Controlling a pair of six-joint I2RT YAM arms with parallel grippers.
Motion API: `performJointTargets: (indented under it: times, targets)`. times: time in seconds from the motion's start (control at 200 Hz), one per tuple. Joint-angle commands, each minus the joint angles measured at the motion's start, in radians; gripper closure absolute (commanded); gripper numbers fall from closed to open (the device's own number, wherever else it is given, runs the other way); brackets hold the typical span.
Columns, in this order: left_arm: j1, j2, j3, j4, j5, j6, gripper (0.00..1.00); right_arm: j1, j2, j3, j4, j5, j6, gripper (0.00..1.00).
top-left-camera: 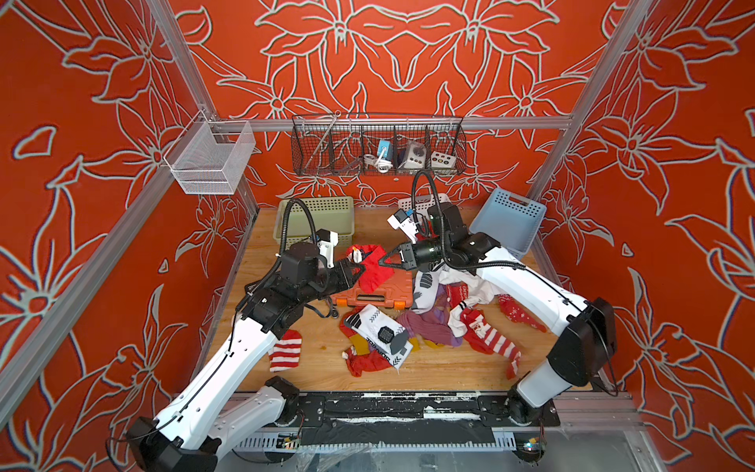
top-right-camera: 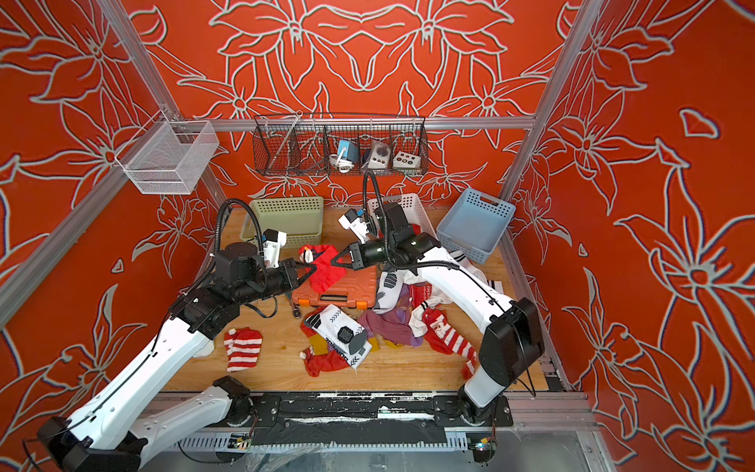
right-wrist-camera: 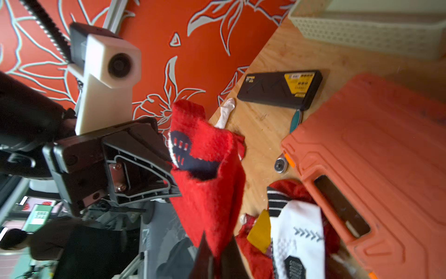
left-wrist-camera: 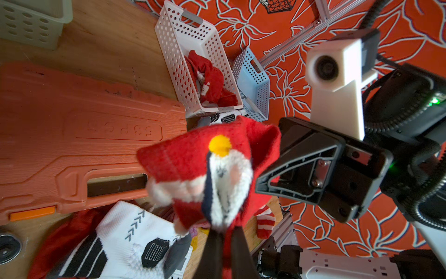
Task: Sort the socks into the basket by color
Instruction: Place the sock in the bin.
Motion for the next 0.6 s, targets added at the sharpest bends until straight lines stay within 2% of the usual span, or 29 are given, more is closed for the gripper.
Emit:
performJointTargets:
  times: [0.0, 0.045, 0.18, 0.24, 0.395, 0.59]
  targets:
    - [-0.003, 0.005, 0.022, 0.005, 0.008, 0.004, 0.93, 0.005, -0.022, 0.013, 0.003, 0.017, -0.016, 1.0]
    - [-0.003, 0.005, 0.022, 0.0, 0.006, 0.006, 0.86, 0.005, -0.024, 0.016, -0.006, 0.028, -0.022, 1.0]
    - [-0.003, 0.005, 0.028, -0.023, -0.01, 0.017, 0.54, -0.003, -0.033, 0.036, -0.047, 0.073, -0.046, 1.0]
    - [-0.003, 0.007, 0.032, -0.041, -0.022, 0.022, 0.45, -0.014, -0.037, 0.05, -0.073, 0.101, -0.059, 1.0]
    - [-0.002, 0.006, 0.046, -0.095, -0.06, 0.039, 0.35, -0.074, -0.046, 0.078, -0.115, 0.172, -0.074, 1.0]
    - [-0.001, 0.015, 0.07, -0.161, -0.09, 0.058, 0.32, -0.181, -0.026, 0.131, -0.144, 0.276, -0.082, 1.0]
